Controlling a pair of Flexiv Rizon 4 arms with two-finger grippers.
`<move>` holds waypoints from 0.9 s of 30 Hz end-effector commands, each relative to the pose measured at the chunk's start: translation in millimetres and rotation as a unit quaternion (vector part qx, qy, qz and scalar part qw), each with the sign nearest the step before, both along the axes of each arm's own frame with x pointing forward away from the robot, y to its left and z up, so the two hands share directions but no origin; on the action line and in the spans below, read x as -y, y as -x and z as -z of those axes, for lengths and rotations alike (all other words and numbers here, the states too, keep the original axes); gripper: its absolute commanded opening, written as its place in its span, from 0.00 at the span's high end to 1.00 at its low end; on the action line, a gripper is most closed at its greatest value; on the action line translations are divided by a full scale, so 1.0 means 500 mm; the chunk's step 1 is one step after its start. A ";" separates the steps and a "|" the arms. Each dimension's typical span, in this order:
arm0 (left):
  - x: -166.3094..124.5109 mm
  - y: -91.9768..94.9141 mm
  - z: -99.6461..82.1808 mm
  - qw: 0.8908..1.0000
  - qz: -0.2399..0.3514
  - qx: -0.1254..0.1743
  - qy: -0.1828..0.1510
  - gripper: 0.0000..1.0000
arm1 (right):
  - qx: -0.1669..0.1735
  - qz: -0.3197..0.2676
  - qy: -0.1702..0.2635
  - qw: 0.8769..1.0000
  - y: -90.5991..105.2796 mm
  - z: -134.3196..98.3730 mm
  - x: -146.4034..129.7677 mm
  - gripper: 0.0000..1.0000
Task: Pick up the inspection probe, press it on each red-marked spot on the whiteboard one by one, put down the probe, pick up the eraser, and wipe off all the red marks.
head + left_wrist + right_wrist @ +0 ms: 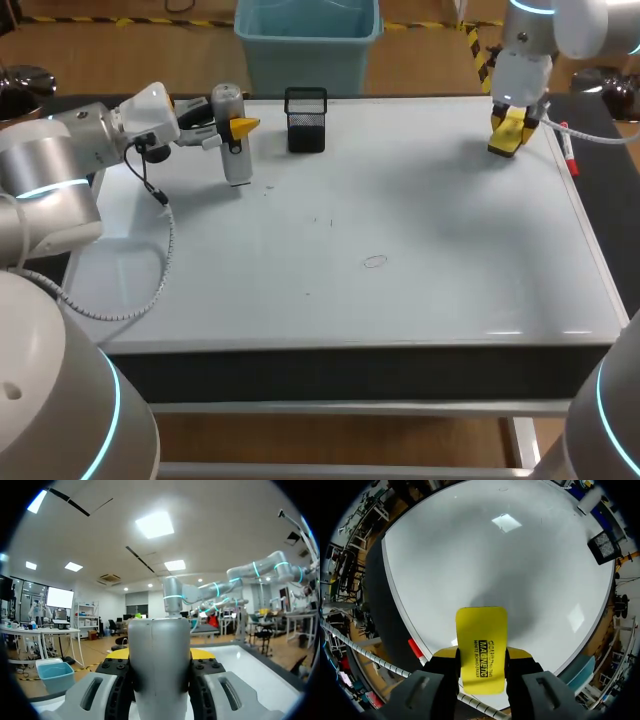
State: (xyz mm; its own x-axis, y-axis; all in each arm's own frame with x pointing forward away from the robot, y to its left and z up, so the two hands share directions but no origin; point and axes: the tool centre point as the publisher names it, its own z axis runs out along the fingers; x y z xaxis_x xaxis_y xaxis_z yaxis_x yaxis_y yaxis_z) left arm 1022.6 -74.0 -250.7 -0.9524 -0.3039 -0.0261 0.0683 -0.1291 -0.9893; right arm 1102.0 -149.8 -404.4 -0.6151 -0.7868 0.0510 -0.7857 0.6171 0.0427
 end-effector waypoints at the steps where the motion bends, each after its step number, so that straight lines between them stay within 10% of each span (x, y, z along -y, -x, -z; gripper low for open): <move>1: 0.000 -0.001 -0.001 1.000 0.000 0.001 0.000 1.00 | 0.000 -0.001 0.001 1.000 0.000 -0.002 0.002 1.00; 10: 0.000 -0.001 -0.001 1.000 0.000 0.001 0.000 1.00 | 0.000 -0.001 0.001 1.000 0.000 -0.002 0.002 1.00; 27: 0.267 0.137 -0.035 0.989 0.151 0.001 0.004 1.00 | 0.000 -0.001 0.001 1.000 0.000 -0.002 0.002 1.00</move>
